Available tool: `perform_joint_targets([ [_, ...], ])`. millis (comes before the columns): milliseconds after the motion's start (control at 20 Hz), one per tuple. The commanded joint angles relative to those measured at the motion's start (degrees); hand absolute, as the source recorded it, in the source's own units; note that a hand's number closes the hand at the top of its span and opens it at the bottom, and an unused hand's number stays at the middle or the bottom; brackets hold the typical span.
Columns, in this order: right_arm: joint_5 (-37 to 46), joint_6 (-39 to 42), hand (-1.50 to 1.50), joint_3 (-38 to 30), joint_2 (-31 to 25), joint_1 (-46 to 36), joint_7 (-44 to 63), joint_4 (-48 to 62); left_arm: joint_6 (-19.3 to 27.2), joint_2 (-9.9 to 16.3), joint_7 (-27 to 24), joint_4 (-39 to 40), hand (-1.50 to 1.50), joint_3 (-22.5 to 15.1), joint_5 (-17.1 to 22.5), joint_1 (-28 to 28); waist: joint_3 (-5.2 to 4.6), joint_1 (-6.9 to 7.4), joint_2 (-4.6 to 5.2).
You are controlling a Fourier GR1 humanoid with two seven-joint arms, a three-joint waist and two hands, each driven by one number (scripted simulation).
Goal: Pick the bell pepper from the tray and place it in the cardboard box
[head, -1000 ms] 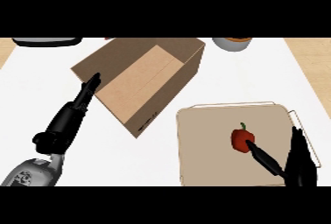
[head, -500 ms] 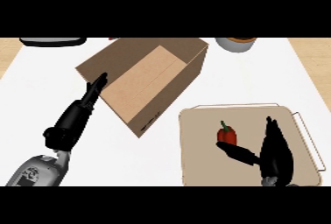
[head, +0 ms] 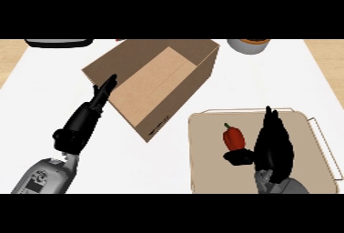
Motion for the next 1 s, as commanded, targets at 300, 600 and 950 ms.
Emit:
perform_joint_targets([
  [300, 4.68, 8.1, -1.5, -4.84, 7.37, -0.32, 9.97, 3.15, -1.34, -3.06, 0.67, 2.59, 0.0, -1.03, -0.42, 0.14, -0.07, 0.14, 0.57],
  [600, 9.95, 8.66, -1.5, -6.58, 9.59, 1.26, 5.76, 3.11, -3.89, -2.87, 1.82, 4.13, 0.0, 1.35, 0.37, -1.28, -0.04, 0.14, 0.57],
  [950, 9.98, 11.61, -1.5, -10.6, 13.49, 1.45, 2.02, 6.0, -3.26, -4.58, 0.93, 2.97, 0.0, 0.48, -3.15, -0.41, -0.02, 0.39, 0.54],
])
